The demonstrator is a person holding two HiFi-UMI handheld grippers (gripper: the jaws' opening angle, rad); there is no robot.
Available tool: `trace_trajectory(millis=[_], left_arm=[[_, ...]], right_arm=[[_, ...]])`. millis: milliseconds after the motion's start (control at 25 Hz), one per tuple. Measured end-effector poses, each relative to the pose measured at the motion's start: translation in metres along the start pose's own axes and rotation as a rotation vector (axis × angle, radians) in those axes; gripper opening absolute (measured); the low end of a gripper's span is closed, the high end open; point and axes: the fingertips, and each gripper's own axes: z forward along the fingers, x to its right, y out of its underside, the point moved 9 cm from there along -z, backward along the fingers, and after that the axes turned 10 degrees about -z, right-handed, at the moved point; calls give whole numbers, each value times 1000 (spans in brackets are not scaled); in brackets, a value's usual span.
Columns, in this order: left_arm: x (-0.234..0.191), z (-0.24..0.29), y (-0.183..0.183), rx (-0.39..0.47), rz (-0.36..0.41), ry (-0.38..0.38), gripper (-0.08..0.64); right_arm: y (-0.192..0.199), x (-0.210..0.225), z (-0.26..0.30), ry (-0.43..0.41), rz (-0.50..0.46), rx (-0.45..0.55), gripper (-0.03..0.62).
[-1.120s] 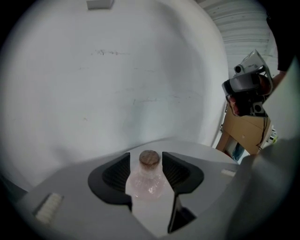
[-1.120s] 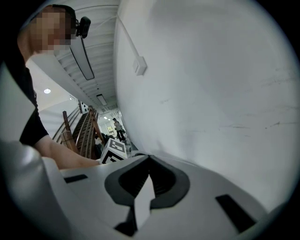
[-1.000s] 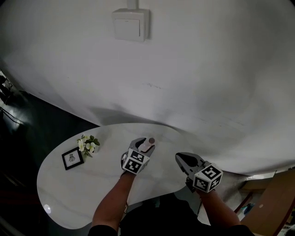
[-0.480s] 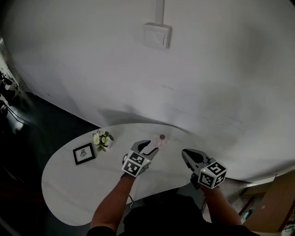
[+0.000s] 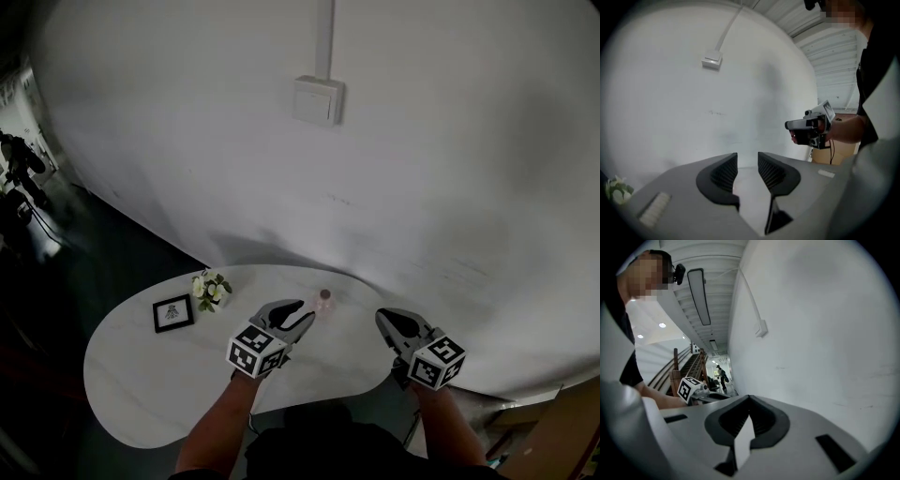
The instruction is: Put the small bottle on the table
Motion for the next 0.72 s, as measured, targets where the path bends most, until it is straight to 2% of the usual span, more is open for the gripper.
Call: trace_trajectory(millis=[120,320,400,600,720], left_arm=[[11,1,-9,44,-36,-68,115],[19,-11,-25,142,-81,-176,31],[23,-12,-29,153,-66,-195,21],[28,-13,-41,174,29,-254,11],[31,-11,-44,156,57,-235,11]], right_arm=[[-4,11,-8,-46,-20,29,9],[-3,25,-13,-41,-9,31,9],[-4,25,-15,-51,-18,48,9],[-10,25,-13,-72,-44,50,9],[-13,25,-12,-75,-60,46,9]])
